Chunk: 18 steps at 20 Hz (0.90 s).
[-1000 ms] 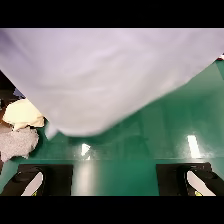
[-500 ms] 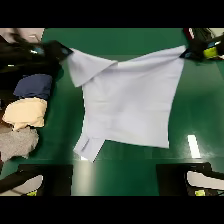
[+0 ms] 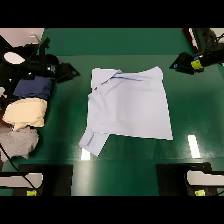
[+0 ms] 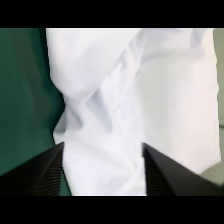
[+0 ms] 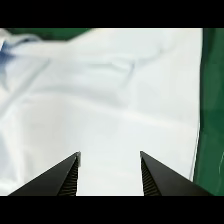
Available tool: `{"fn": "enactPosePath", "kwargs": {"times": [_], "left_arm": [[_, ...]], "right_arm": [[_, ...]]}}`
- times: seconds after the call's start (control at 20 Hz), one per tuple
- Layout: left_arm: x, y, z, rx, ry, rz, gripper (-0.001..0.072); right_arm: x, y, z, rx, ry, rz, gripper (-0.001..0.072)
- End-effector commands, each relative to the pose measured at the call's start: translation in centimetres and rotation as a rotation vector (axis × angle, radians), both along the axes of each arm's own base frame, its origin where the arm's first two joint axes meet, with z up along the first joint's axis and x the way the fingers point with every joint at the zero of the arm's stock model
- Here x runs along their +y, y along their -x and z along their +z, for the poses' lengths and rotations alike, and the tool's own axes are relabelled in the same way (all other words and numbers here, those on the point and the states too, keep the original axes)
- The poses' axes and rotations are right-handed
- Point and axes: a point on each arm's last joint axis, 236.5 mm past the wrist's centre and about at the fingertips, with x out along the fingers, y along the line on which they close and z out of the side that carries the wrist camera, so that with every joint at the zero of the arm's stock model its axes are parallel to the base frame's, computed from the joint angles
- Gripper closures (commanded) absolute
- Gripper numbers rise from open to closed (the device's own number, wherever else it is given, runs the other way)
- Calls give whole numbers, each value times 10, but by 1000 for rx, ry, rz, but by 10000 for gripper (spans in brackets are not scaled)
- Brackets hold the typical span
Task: Fold the shirts.
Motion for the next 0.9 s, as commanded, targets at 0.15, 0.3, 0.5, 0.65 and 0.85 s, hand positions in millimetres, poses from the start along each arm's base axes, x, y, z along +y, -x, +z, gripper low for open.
{"fn": "enactPosePath", "kwargs": {"times": [0.15,0.3,0.5,0.65,0.85], "left_arm": [[-4,134,-79,268,-32,-196,278],[-11,180,-114,356,-74,-230,201],[-39,207,-135,360,-117,-315,139],[-45,215,-142,377,-162,-329,139],[-56,235,-141,403,-178,-411,141]], "right_arm": [[13,102,-39,161,-14,67,283],[17,131,-52,194,-19,67,283],[20,152,-60,208,-21,64,283],[21,161,-60,205,-18,66,283],[19,173,-74,239,-2,66,283]]}}
